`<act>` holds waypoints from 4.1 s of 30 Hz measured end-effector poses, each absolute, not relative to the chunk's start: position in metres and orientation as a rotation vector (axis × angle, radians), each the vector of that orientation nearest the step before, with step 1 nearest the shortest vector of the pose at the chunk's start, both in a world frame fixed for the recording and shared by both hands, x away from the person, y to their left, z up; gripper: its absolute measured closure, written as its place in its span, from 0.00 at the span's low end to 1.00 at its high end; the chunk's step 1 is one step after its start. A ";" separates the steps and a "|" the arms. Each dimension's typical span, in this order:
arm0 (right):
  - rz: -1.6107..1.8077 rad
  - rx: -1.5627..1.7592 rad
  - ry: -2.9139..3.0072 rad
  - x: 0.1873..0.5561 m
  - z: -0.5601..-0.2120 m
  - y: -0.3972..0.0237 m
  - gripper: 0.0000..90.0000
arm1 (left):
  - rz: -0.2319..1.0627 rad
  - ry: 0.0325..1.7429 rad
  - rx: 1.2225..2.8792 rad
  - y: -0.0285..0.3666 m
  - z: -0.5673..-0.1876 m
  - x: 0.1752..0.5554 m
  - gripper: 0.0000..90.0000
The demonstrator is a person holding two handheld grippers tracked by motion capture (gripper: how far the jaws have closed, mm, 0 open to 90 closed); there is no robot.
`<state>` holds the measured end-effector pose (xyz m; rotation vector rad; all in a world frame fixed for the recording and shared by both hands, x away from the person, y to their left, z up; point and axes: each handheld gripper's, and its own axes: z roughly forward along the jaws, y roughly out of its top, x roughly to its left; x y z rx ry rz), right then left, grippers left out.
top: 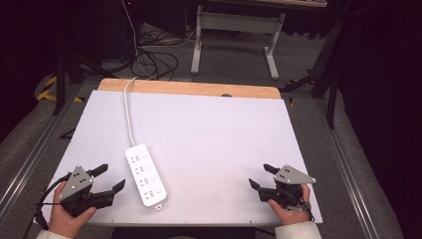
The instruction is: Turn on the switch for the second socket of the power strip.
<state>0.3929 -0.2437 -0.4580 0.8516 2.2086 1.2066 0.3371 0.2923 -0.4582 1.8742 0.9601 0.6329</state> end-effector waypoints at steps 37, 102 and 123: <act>1.198 0.838 2.224 0.393 -0.460 -0.241 0.32 | 0.581 0.990 1.895 0.290 -0.441 0.337 0.36; 1.226 0.829 2.259 0.396 -0.462 -0.241 0.32 | 0.522 0.979 2.055 0.228 -0.413 0.413 0.65; 1.223 0.821 2.266 0.396 -0.463 -0.241 0.32 | 0.469 1.061 2.183 0.230 -0.421 0.431 1.00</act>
